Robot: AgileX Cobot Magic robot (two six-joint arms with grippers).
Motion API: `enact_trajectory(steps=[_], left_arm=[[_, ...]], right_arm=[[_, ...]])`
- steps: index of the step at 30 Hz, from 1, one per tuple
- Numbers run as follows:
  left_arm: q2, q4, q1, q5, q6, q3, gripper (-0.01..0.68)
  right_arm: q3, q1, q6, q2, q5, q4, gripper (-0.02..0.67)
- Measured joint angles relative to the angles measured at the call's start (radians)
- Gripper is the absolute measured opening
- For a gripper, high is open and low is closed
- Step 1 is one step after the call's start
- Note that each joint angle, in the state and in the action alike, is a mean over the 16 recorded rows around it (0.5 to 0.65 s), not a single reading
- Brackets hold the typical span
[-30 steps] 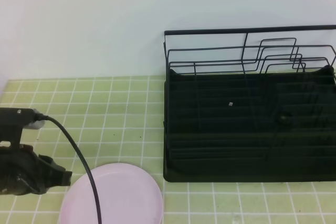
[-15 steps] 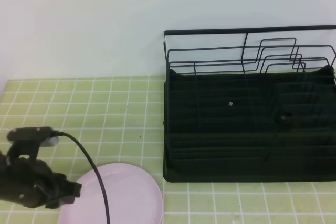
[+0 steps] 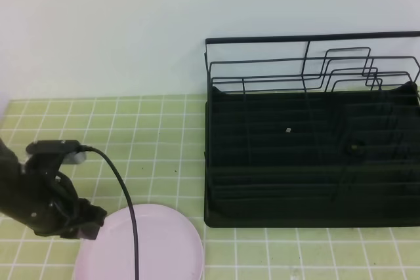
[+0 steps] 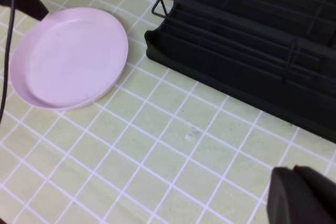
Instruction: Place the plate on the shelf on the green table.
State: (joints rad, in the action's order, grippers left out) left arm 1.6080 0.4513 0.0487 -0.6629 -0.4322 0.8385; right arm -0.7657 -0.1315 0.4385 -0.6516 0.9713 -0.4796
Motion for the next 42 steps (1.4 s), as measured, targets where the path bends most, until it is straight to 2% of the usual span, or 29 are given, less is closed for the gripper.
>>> enact_trajectory(steps=[7, 15, 22, 29, 34, 42], left_arm=[[0.012, -0.068, 0.0, -0.048, 0.046, 0.048, 0.214], [0.049, -0.112, 0.0, -0.079, 0.091, 0.081, 0.269], [0.098, -0.099, 0.0, -0.096, 0.108, 0.102, 0.315], [0.141, -0.063, 0.0, -0.1, 0.107, 0.11, 0.324], [0.161, -0.039, 0.0, -0.098, 0.098, 0.11, 0.297], [0.176, -0.035, 0.0, -0.103, 0.079, 0.111, 0.154]], right_arm=[[0.0, 0.0, 0.0, 0.0, 0.028, 0.001, -0.003], [0.0, 0.0, 0.0, 0.0, 0.061, 0.002, -0.003], [0.0, 0.0, 0.0, 0.0, 0.08, 0.004, -0.003], [0.0, 0.0, 0.001, 0.0, 0.09, 0.001, -0.003], [0.0, 0.0, 0.001, 0.0, 0.09, 0.0, -0.003], [0.0, 0.0, 0.0, 0.0, 0.084, 0.0, -0.003]])
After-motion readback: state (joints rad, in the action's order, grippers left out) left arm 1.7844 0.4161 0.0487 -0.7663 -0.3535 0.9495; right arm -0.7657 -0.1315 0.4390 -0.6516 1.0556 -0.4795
